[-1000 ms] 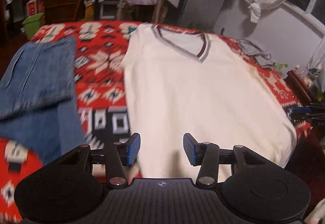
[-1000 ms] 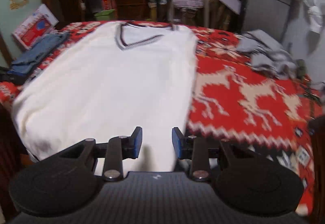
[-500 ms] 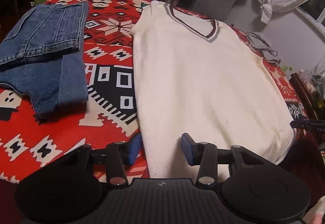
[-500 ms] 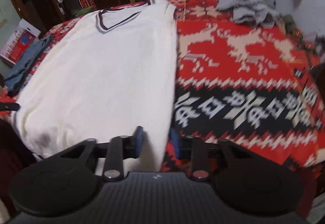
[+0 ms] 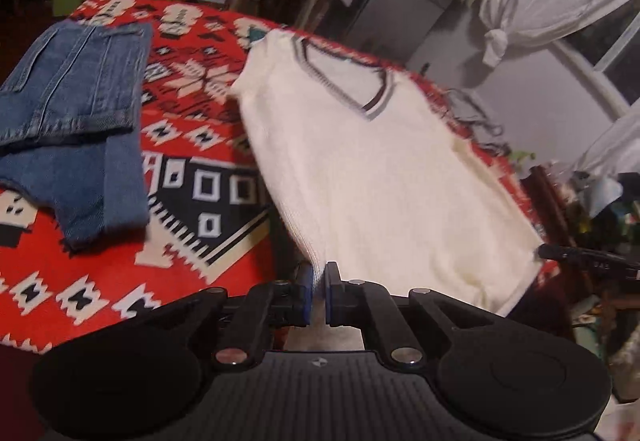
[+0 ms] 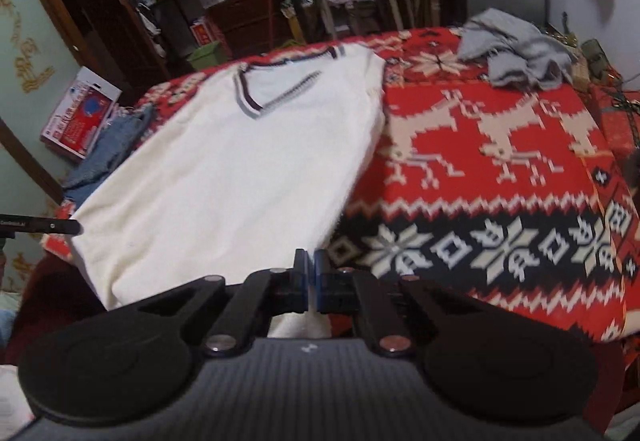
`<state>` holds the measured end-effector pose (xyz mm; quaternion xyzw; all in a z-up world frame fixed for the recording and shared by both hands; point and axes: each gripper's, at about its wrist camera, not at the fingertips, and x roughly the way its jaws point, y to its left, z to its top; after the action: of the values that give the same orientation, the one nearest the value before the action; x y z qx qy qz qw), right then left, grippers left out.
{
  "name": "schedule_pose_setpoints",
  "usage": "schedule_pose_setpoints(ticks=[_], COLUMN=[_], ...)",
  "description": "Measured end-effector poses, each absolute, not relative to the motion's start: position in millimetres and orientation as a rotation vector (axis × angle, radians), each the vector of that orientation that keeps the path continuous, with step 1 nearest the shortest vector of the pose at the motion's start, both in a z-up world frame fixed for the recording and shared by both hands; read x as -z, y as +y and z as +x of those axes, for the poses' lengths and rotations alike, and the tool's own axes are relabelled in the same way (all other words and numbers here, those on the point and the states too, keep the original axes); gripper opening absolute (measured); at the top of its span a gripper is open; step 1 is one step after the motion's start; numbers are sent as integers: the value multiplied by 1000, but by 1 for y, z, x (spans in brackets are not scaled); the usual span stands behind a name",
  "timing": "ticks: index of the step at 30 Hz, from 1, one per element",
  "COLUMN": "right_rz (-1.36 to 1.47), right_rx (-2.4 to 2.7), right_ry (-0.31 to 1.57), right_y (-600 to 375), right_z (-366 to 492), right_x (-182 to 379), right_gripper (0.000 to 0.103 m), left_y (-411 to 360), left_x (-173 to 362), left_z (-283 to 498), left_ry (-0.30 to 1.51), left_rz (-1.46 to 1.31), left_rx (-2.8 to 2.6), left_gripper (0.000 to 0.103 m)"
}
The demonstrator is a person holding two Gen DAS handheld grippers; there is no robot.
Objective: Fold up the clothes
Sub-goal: 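Grasp the cream vest hem with both grippers and lift it toward the collar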
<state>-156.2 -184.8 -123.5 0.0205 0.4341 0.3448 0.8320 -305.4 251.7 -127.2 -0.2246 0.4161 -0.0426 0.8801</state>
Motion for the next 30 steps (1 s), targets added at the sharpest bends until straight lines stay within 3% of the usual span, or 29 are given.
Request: schedule_pose_setpoints(ticks=[16, 25, 30], right_rz=[261, 237, 212], right_rx=[-836, -835, -792], right_ry=[893, 822, 848], right_y=[-201, -171, -151], right_z=[-133, -65, -20], right_x=[66, 44, 57], right_gripper=[3, 3, 3], left_y=[278, 296, 314], left_x=[76, 46, 65], left_z=[-302, -237, -197], left_ry=[775, 689, 726], left_rz=[-628, -571, -572], left_rx=[145, 144, 89], left_gripper=[6, 6, 6])
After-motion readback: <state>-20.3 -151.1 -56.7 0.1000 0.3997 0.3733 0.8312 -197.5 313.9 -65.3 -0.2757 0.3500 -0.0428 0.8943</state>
